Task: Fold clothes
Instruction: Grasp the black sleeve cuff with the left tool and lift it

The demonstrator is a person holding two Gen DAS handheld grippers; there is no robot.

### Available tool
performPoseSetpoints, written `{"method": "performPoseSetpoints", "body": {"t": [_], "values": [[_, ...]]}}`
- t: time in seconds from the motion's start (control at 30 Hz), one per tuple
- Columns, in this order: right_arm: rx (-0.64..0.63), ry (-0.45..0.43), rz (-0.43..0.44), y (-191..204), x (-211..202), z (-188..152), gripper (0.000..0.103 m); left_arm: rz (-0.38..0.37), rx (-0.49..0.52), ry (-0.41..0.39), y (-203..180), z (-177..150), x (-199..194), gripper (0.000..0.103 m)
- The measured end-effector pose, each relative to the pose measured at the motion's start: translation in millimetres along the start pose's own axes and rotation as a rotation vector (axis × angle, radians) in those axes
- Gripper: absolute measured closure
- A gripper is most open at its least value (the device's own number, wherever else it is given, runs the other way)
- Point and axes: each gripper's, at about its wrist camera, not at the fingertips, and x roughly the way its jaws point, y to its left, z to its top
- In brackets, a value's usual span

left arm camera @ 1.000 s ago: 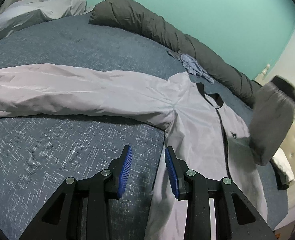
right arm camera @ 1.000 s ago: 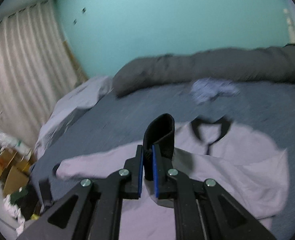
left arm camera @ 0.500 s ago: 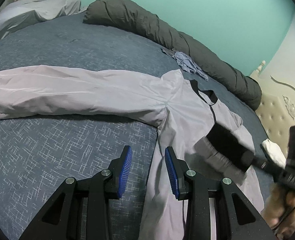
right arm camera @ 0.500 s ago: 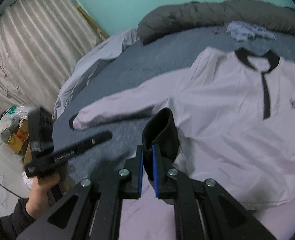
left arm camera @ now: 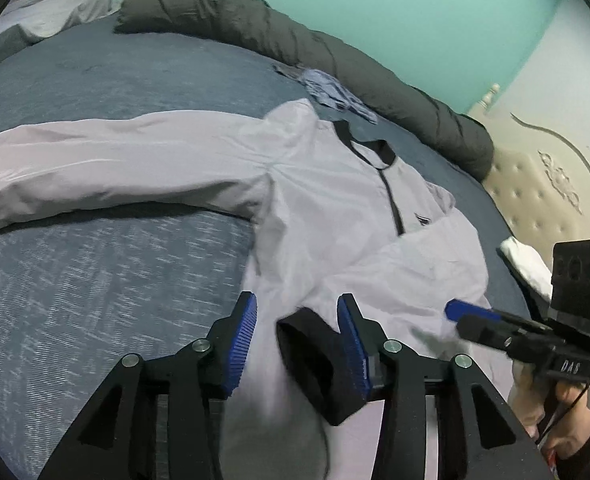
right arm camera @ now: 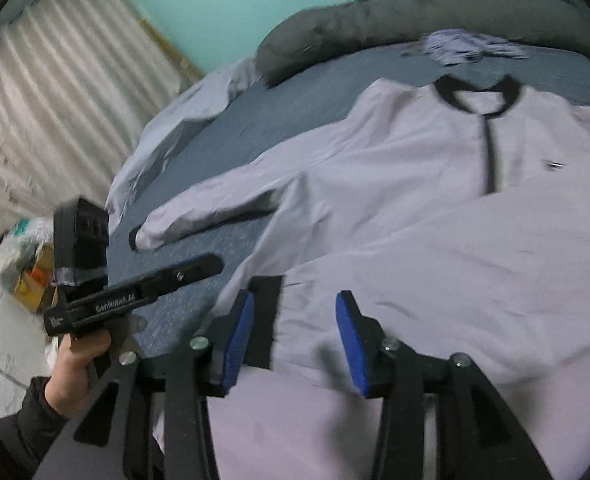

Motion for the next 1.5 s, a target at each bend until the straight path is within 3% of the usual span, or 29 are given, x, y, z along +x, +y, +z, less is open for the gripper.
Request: {"method": "performPoseSetpoints", "body": {"t": [0.33,0.6,1.07,1.23,1.43,1.47,1.5], "values": [[0.135,-0.025,-0.200,-63.1,-29.2,-28.6,0.057,0.036,0.068,0.092,-19.8,-15.9,31.9,0.055],[0.198,-0.068,-0.175,-78.6,-34.0,-47.5,0.057,0.081,0.066,0.151,-15.0,-21.7,52.3,0.055],[0.221,-0.120,-0.144,-83.2,-42.9,-55.5,0.057,0.052,0.027,0.171,-8.6,-25.4,52.1,0.053],[0.232,-0.127,-0.137,-84.3,-44.5,-57.1,0.057,-0.009,-0.018,0.180,-7.2,-26.2,52.0,0.054],[0.237,-0.132,-0.134,-84.2,-45.4,-57.1,0.057,-0.001,-0.042,0.180,-3.5,-24.3,56.0,0.054],[0.237,-0.132,-0.134,-84.2,-45.2,-57.0,0.057,-0.003,-0.033,0.179,-4.9,-23.6,57.0,0.055],[0.236,-0.132,-0.135,-83.9,-44.8,-56.9,0.057,-0.010,-0.026,0.180,-6.5,-23.1,58.5,0.065]]}}
